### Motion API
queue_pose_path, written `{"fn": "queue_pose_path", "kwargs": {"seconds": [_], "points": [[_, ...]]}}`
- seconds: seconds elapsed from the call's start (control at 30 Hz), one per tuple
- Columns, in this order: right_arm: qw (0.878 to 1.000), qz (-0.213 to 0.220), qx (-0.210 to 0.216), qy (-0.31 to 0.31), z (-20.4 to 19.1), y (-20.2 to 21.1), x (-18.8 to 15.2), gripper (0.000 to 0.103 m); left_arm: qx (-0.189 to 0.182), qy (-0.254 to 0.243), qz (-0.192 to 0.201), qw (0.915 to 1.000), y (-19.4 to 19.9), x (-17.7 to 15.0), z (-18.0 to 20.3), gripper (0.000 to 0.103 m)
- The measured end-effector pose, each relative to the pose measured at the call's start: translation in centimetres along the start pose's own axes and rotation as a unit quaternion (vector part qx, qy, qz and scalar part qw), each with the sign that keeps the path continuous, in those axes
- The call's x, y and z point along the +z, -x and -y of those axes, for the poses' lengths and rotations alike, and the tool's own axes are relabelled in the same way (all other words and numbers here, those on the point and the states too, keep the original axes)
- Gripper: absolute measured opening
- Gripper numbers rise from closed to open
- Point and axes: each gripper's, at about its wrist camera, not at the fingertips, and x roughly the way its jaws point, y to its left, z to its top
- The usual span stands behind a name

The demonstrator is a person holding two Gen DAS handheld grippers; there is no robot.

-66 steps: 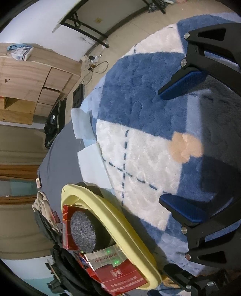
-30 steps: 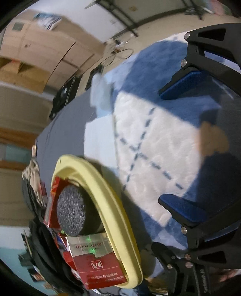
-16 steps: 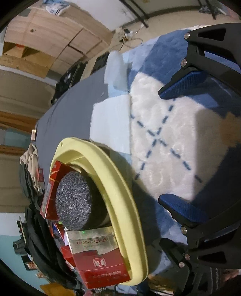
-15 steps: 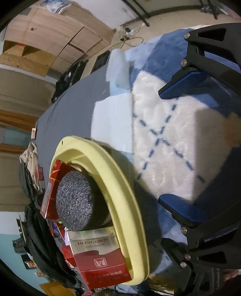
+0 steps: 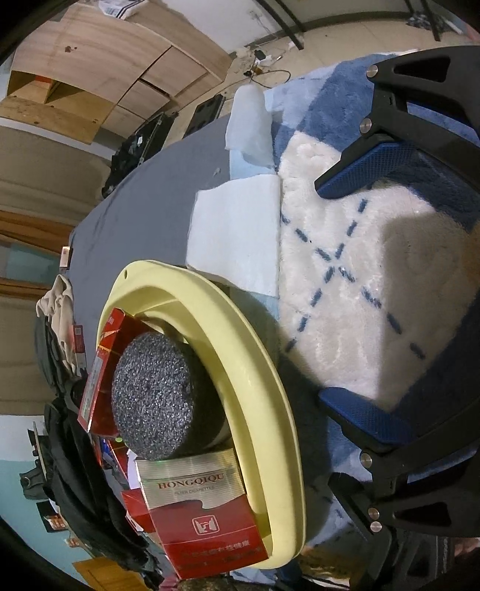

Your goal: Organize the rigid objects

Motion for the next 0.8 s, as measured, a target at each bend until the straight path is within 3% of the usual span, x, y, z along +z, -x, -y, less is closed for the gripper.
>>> {"fn": "queue_pose_path", "kwargs": {"seconds": [0.8], "points": [[1.000,0.000,-0.002,0.000,-0.16,0.05,0.01,0.103,0.000,0.000,0.000,1.0000,0.00,0.02,0.00,0.103]]}}
